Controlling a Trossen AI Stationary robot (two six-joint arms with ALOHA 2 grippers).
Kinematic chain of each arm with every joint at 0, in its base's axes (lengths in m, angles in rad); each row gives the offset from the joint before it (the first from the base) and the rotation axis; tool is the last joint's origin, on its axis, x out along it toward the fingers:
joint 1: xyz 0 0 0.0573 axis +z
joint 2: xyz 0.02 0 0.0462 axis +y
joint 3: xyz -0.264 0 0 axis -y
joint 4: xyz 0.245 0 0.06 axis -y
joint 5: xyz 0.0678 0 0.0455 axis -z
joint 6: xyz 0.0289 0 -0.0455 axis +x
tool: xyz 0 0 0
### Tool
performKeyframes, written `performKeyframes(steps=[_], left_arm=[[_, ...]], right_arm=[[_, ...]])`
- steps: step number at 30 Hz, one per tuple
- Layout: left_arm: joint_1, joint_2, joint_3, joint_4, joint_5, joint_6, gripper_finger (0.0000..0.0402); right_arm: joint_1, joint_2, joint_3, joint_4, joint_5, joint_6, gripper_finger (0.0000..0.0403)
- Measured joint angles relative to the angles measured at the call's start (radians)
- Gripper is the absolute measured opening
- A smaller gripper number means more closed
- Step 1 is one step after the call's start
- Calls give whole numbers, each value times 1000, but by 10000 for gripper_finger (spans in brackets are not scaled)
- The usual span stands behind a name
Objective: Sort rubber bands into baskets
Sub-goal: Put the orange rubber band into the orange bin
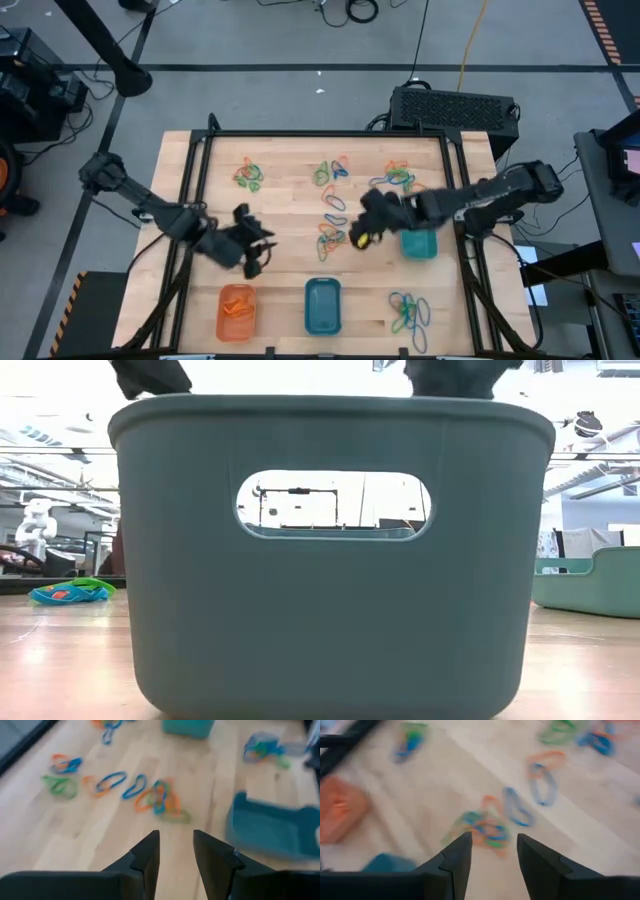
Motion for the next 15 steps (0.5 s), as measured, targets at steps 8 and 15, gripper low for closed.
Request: performKeyframes(steps=[8, 15], left_arm=[[208, -40, -221, 428, 343, 112, 125], [351, -39, -226, 533, 391, 134, 125]], right_arm=[[-315, -1, 0, -445, -59, -109, 148], [-588, 5, 0, -556, -115, -563, 148]])
